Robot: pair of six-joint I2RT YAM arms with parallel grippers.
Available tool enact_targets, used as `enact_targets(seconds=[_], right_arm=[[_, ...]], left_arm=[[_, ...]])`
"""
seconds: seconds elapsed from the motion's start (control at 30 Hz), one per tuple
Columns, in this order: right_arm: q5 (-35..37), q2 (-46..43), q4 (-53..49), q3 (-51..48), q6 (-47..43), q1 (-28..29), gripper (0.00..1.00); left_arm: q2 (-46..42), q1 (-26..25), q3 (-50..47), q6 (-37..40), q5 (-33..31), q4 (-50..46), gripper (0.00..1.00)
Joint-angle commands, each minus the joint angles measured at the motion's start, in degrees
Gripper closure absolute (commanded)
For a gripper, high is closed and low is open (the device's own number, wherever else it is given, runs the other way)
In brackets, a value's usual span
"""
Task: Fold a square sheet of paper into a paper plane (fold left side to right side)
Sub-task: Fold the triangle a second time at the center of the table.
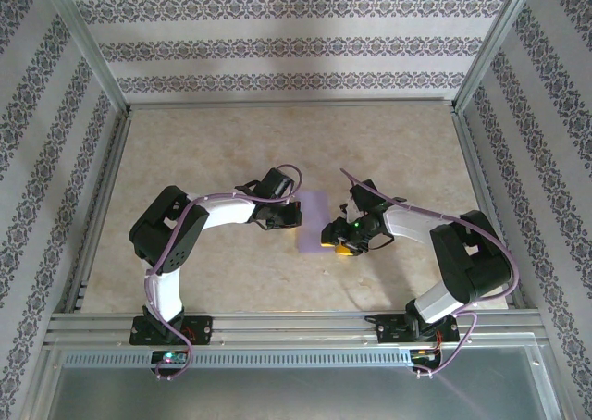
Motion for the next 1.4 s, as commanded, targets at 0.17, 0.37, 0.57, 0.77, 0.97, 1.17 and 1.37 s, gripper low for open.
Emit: enact_targets(seconds=[0.17, 0.37, 0.57, 0.77, 0.97, 1.17, 1.37], right_arm=[[-2.90, 1.32, 5.74, 1.87, 2.54, 0.74, 0.46], [-2.98, 1.49, 6.71, 1.77, 2.58, -0.39, 0.46], [-5.00, 2.95, 10.09, 1.68, 3.12, -1.46, 0.46], [-5.61, 5.16, 10.25, 3.12, 2.45, -2.80, 0.49], [-6.31, 6.25, 12.93, 4.02, 2.77, -4.15, 0.50], [-6.43, 8.98, 13.10, 6.52, 1.64, -4.88, 0.53], [-5.19, 10.75, 13.09, 8.22, 0.30, -5.77, 0.58]], left_arm=[[0.91, -0.80, 0.03, 0.65, -0.90, -2.66, 1.00], [0.75, -0.77, -0.19, 0.73, -0.96, -2.68, 1.00], [0.62, -0.77, -0.25, 0.82, -0.81, -2.61, 1.00], [0.53, -0.78, -0.19, 0.82, -0.80, -2.55, 1.00], [0.55, -0.83, -0.21, 0.91, -0.79, -2.50, 1.00], [0.58, -0.85, -0.20, 1.00, -0.81, -2.55, 1.00], [0.82, -0.80, 0.15, 1.17, -0.60, -2.54, 1.00]])
